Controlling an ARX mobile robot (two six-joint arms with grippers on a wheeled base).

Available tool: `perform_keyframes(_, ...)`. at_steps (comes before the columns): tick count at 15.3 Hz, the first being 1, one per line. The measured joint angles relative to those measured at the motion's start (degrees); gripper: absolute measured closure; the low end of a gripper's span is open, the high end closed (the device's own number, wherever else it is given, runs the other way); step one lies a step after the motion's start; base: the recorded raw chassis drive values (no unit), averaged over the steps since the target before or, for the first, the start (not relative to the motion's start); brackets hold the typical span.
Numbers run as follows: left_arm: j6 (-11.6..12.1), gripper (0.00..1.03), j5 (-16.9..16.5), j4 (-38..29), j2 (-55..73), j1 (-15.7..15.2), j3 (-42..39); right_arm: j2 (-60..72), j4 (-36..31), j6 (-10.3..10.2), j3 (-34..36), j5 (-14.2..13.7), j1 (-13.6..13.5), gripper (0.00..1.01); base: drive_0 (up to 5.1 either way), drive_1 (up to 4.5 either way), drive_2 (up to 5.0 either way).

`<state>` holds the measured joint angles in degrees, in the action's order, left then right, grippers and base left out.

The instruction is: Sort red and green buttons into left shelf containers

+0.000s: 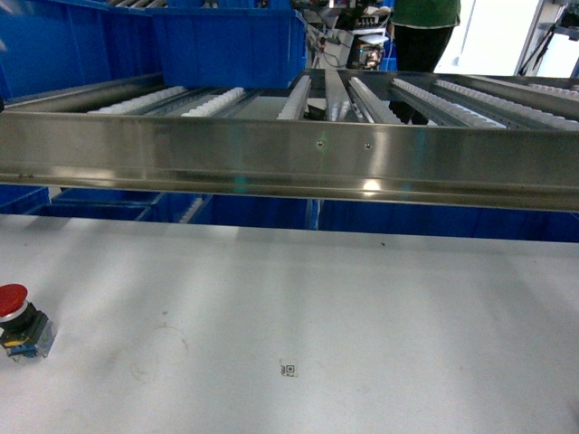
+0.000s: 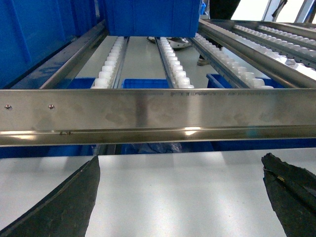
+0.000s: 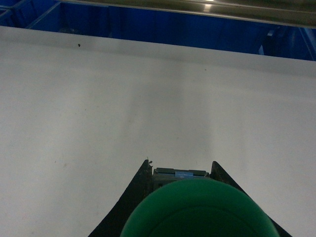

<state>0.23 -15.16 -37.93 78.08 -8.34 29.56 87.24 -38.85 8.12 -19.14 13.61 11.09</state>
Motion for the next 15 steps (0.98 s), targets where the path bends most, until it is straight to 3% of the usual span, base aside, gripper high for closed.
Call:
perform_keyframes(2, 0.0, 0.05, 0.0, 0.0, 0.0, 0.0, 0.0, -12.7, 4.4, -0.7, 5.5, 2.1, 2.6, 0.74, 0.0, 0.0, 0.0)
perform_keyframes(5, 0.0, 0.05, 0.0, 0.0, 0.0, 0.0, 0.0, -29.7, 12.7, -1.1, 10.4, 3.0, 1.1, 0.74, 0.0, 0.0, 0.0)
perform_keyframes(7, 0.0, 0.05, 0.0, 0.0, 0.0, 0.0, 0.0, -35.4, 15.4, -1.5, 12.1, 2.4, -1.1, 0.74, 0.0, 0.0, 0.0)
perform_keyframes(10, 0.0, 0.05, 0.0, 0.0, 0.0, 0.0, 0.0, -39.1, 16.9, -2.3, 13.0, -0.9, -5.1, 0.74, 0.0, 0.0, 0.0)
perform_keyframes(13, 0.0, 0.05, 0.0, 0.0, 0.0, 0.0, 0.0, -38.6, 17.6, -2.3, 13.3, -2.4, -5.5, 0.74, 0.0, 0.0, 0.0)
perform_keyframes(14, 0.3, 0.05, 2.4, 0.0, 0.8, 1.2, 0.0, -38.7, 17.6, -2.3, 13.3, -2.4, -5.5, 0.74, 0.0, 0.0, 0.0)
perform_keyframes(15, 0.5, 0.05, 7.8, 0.9, 4.0, 2.5, 0.0, -38.7, 17.6, -2.3, 13.3, -2.4, -5.5, 0.74, 0.0, 0.0, 0.0)
